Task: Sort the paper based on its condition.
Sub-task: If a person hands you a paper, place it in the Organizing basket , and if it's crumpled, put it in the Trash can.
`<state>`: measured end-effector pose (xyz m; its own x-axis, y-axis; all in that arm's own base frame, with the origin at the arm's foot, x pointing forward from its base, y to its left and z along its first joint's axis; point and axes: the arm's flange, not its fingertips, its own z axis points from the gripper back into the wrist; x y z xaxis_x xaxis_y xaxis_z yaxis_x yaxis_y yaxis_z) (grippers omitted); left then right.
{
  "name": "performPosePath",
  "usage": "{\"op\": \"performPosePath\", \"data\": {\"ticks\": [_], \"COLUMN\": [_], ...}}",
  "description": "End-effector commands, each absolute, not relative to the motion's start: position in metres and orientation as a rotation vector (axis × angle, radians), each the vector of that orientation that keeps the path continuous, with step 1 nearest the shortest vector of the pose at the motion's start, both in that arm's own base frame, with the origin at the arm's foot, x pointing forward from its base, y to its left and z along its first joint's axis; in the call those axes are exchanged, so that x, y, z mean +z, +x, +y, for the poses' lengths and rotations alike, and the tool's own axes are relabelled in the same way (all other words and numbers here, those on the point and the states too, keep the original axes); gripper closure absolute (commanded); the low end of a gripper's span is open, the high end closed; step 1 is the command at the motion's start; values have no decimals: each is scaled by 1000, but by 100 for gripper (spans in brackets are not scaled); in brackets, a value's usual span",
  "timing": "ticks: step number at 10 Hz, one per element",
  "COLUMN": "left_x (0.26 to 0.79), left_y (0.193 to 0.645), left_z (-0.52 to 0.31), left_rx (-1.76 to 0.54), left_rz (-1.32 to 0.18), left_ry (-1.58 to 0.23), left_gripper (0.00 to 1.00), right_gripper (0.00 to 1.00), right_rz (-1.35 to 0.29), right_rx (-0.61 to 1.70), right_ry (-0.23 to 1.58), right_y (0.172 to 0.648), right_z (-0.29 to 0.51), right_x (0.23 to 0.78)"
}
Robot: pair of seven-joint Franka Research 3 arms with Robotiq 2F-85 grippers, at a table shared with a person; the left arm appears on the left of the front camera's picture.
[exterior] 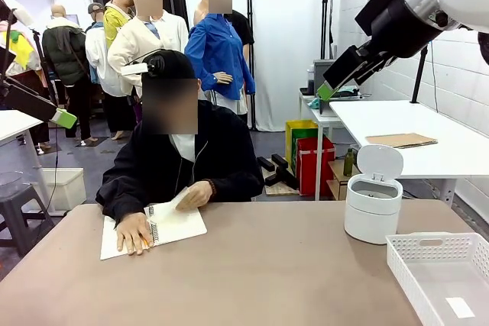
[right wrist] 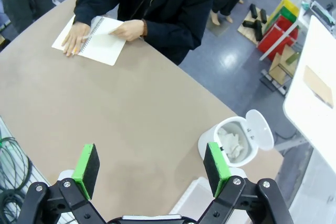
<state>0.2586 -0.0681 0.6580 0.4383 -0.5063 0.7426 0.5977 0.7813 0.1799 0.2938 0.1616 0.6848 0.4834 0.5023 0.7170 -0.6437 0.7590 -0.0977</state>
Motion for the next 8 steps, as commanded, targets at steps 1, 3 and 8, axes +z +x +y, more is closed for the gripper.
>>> {"op": "performPosePath", "data": {"ticks": [1, 3, 8], "left_x": [658, 658, 658], "left_y": [258, 258, 258], "left_z": [-67, -67, -67], "left_rx": [-685, -685, -685], "left_rz": [-883, -883, -883], "left_ry": [-113, -113, -113], "left_gripper": [0, 0, 0], "right_gripper": [0, 0, 0], "right_rz": [-813, -813, -813], "right_rx": [701, 701, 701], "right_ry": [194, 194, 194], "right_y": [295, 295, 295], "right_z": [162, 162, 162], "right_x": [683, 683, 683]}}
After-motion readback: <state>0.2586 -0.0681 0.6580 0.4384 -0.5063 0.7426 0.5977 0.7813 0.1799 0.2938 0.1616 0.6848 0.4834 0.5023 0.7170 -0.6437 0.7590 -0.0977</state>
